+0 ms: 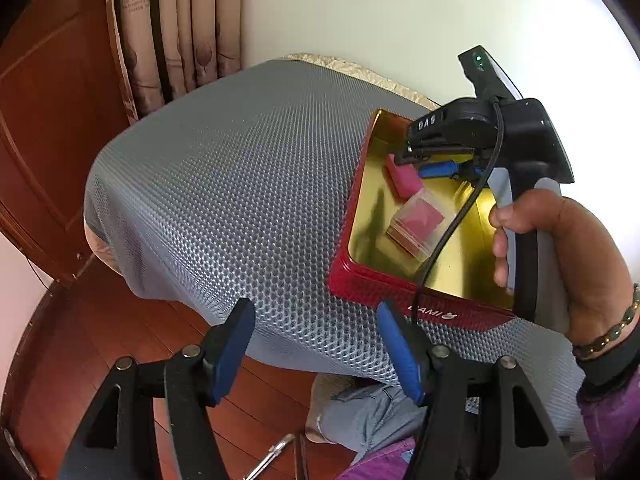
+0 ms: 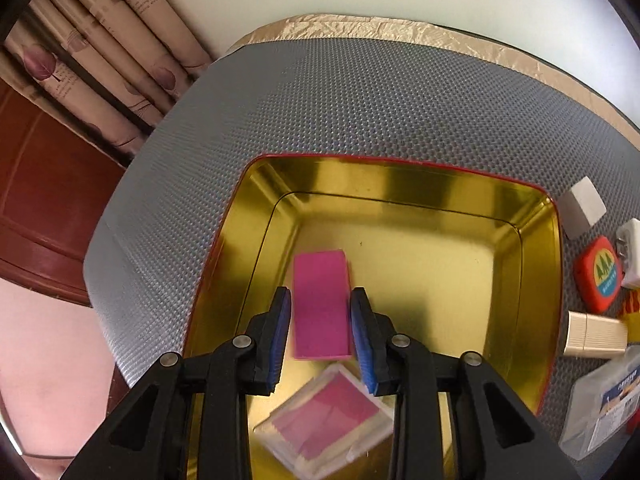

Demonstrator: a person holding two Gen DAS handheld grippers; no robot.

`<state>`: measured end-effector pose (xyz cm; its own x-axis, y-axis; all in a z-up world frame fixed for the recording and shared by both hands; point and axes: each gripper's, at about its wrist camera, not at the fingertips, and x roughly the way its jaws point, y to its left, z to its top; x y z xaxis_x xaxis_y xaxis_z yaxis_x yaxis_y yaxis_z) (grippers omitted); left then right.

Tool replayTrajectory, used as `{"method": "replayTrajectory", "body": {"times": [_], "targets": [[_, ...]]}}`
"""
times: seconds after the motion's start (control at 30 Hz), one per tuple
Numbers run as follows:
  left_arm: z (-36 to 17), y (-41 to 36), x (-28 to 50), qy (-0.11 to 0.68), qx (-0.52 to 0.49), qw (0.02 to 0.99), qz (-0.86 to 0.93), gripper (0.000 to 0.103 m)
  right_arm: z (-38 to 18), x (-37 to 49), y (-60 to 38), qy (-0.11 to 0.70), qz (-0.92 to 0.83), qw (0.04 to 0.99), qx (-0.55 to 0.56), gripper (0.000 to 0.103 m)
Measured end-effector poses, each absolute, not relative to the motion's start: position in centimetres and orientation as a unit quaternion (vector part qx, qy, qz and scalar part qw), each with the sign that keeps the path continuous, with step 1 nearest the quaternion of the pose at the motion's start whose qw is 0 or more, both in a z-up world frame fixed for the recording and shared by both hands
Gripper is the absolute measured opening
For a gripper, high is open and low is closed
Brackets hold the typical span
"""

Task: Organize rigid objects
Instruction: 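Release the clear box in the tin while the right gripper drops the pink block in, then grasp the large clear labeled plastic box with the left gripper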

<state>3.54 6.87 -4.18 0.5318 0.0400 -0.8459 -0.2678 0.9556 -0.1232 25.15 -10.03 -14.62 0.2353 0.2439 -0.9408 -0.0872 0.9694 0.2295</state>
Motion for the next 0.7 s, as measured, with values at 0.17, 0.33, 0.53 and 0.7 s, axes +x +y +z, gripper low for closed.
{"method": "replayTrajectory", "body": {"times": [0.17, 0.33, 0.53, 0.7], "targets": [[-3.8, 6.7, 3.4, 0.455, -0.100, 0.881, 0.086, 0.065, -10.9, 22.6, -12.5, 0.543, 0.136, 0.822, 0.103, 0.052], [-3.0, 4.1, 2.8, 0.439, -0.050, 0.896, 0.040, 0.065, -7.2, 14.6, -20.3, 0.460, 0.113, 0.872, 0.124, 0.092], [-1.7, -2.0, 1.8, 0.412, 0.032, 0.905, -0.099, 0.065, -8.2, 4.6, -33.7, 0.464, -0.061, 0.884, -0.011, 0.092], [-0.3, -6.1, 2.9, 0.369, 0.061, 0.910, -0.179, 0.065, -9.6, 0.2, -43.6, 0.486, -0.160, 0.859, -0.021, 0.092]]}}
